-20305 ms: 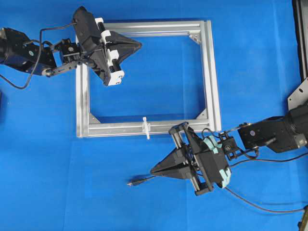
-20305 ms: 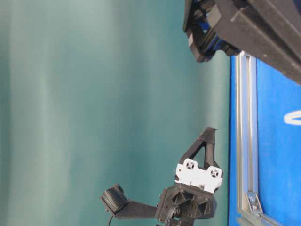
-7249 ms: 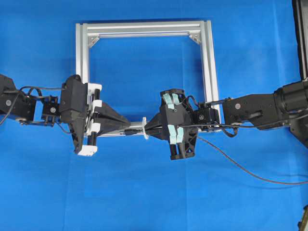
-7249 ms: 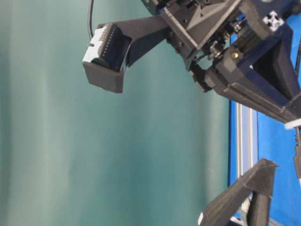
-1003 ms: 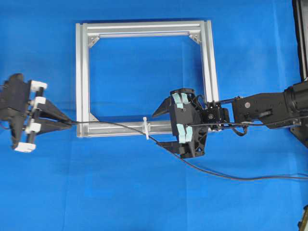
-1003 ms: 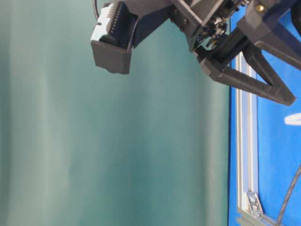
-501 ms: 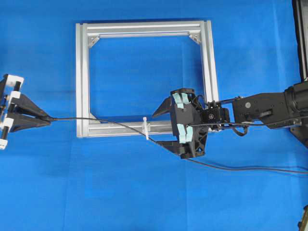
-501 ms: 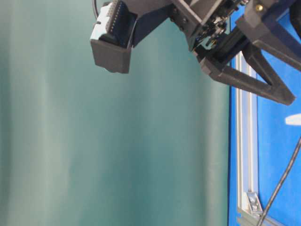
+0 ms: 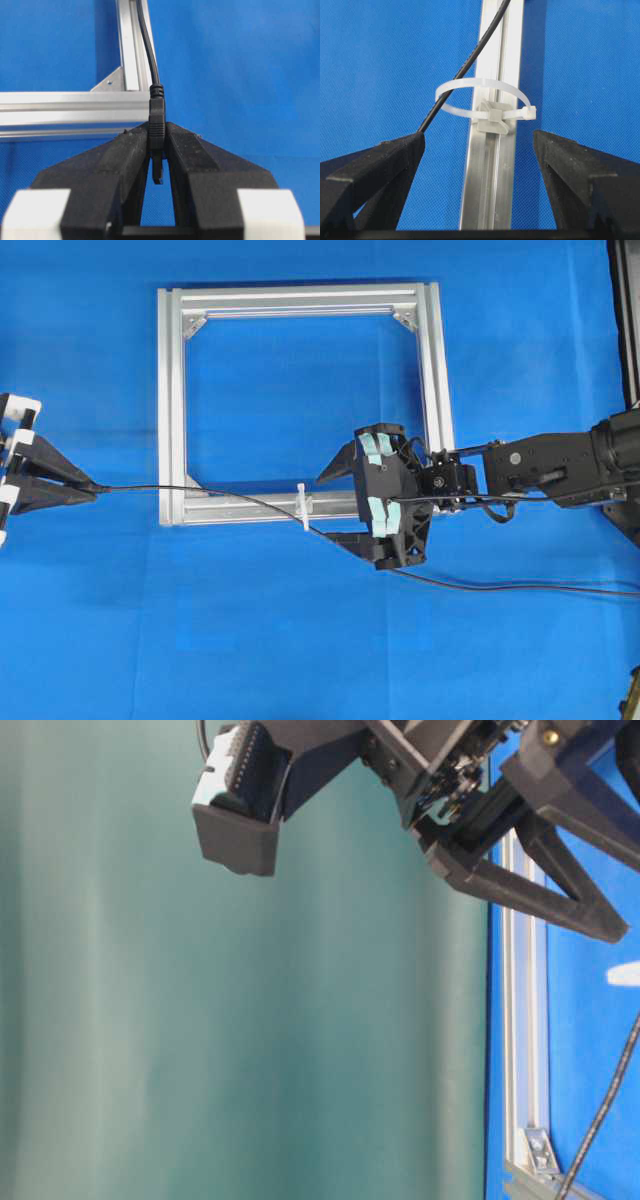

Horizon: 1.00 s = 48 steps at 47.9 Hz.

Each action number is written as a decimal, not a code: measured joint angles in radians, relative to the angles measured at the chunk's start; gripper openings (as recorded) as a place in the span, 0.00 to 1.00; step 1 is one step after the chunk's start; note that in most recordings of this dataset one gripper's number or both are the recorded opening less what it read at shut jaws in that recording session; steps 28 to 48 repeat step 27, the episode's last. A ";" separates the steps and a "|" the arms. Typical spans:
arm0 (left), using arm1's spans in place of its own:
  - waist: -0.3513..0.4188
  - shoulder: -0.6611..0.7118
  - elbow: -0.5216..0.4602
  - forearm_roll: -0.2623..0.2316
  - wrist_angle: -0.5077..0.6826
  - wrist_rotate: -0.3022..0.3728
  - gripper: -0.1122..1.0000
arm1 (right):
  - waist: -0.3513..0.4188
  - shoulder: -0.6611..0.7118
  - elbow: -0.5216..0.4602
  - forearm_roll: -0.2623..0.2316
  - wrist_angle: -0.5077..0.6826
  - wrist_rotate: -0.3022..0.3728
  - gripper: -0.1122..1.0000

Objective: Insert the wire through the string loop located in the center.
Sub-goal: 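Hold the cable taut through the loop with the left gripper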

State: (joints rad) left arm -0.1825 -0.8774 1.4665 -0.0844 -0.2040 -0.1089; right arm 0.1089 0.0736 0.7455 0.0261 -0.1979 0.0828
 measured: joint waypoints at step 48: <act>0.003 -0.006 -0.002 0.002 0.023 -0.002 0.88 | 0.000 -0.038 -0.011 0.002 0.037 0.000 0.89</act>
